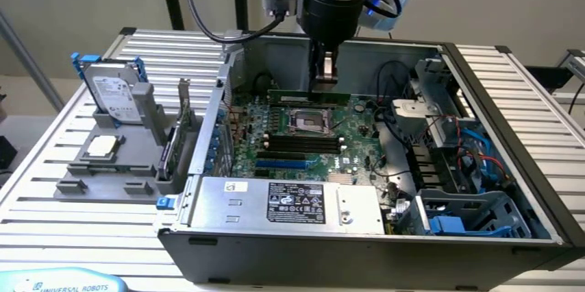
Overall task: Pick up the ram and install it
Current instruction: 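Insert the ram into the slot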
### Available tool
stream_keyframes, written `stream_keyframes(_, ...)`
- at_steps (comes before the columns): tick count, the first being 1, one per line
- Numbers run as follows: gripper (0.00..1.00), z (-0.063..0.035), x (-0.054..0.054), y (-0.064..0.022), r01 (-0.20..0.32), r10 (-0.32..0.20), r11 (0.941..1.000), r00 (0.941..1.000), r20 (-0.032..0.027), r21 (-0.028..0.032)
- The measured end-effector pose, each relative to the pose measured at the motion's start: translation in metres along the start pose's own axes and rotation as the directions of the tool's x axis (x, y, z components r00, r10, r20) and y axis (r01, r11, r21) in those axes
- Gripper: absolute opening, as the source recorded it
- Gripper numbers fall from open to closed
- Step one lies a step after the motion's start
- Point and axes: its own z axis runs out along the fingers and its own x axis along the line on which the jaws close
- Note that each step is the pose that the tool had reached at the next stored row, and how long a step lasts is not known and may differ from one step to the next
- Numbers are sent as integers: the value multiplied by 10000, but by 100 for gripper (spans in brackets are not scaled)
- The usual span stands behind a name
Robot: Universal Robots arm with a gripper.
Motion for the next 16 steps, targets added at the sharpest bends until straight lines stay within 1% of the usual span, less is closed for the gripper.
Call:
stream_keyframes(7,14,126,68,-4,0,0,10000,10000,-1,0)
stream_keyframes(12,14,217,84,-6,-15,15,10000,10000,1,2)
stream_keyframes(16,14,288,89,-9,-39,39,10000,10000,0,18)
